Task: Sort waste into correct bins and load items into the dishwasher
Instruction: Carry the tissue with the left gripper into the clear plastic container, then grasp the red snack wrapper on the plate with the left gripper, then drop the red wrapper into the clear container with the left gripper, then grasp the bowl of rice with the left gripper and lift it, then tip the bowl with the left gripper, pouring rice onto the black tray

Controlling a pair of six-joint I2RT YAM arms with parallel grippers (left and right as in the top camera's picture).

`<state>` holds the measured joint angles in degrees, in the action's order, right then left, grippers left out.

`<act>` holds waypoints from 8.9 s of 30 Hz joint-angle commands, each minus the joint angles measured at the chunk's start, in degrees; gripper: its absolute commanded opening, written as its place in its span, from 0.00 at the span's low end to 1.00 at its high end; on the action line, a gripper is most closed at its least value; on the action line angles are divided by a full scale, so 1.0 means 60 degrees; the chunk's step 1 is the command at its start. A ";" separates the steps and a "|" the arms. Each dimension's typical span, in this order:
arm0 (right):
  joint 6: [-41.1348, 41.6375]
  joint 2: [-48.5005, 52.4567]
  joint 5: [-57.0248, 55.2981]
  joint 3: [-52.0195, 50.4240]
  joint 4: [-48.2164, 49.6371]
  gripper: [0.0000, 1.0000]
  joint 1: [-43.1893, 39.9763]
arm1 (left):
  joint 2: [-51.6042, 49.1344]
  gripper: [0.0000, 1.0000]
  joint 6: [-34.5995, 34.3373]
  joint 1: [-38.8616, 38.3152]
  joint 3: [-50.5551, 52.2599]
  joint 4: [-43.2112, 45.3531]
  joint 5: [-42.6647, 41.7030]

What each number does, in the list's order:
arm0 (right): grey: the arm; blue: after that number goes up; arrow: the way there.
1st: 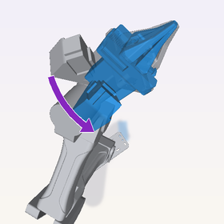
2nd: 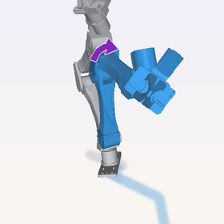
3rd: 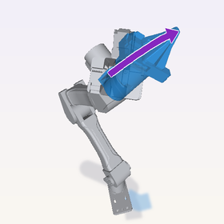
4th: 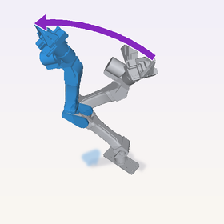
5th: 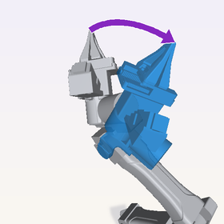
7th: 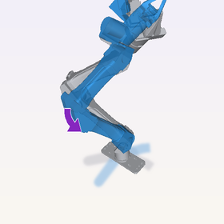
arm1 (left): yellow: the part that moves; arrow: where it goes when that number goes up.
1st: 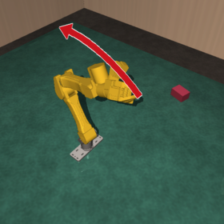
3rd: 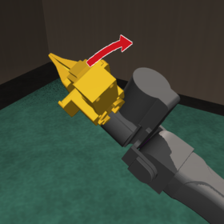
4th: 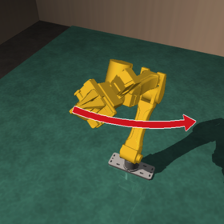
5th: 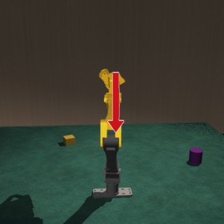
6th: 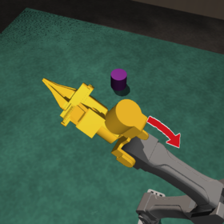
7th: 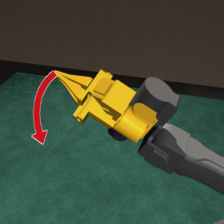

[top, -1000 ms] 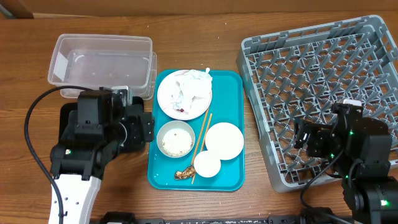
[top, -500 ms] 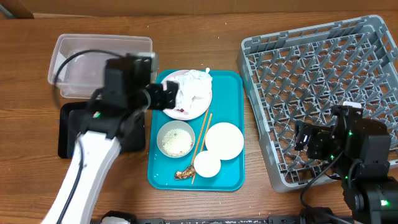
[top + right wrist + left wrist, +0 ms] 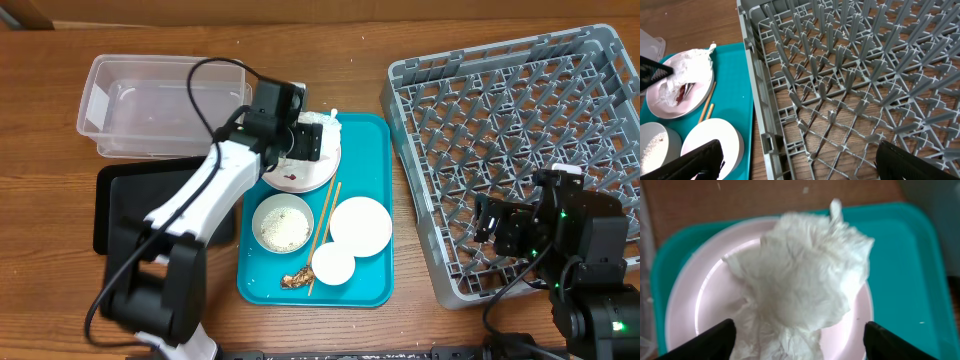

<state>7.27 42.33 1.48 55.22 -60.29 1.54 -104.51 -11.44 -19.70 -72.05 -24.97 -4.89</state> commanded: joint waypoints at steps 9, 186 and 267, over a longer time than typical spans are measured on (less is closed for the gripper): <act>-0.0069 -0.0076 -0.0062 0.0280 -0.0051 1.00 0.0018 | -0.0739 0.04 -0.0175 -0.0033 -0.0219 -0.0127 -0.0477; -0.0062 -0.0076 -0.0058 0.0273 -0.0426 1.00 0.0018 | -0.0189 0.17 -0.2459 -0.2120 0.0393 -0.5042 0.0488; -0.0069 -0.0076 -0.0066 0.0273 -0.0554 1.00 0.0018 | 0.2153 0.04 0.4419 0.9854 0.2612 -0.4539 -1.2258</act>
<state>7.22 42.33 1.48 55.24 -63.75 1.54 -91.20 13.76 39.11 -56.86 -52.25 -77.97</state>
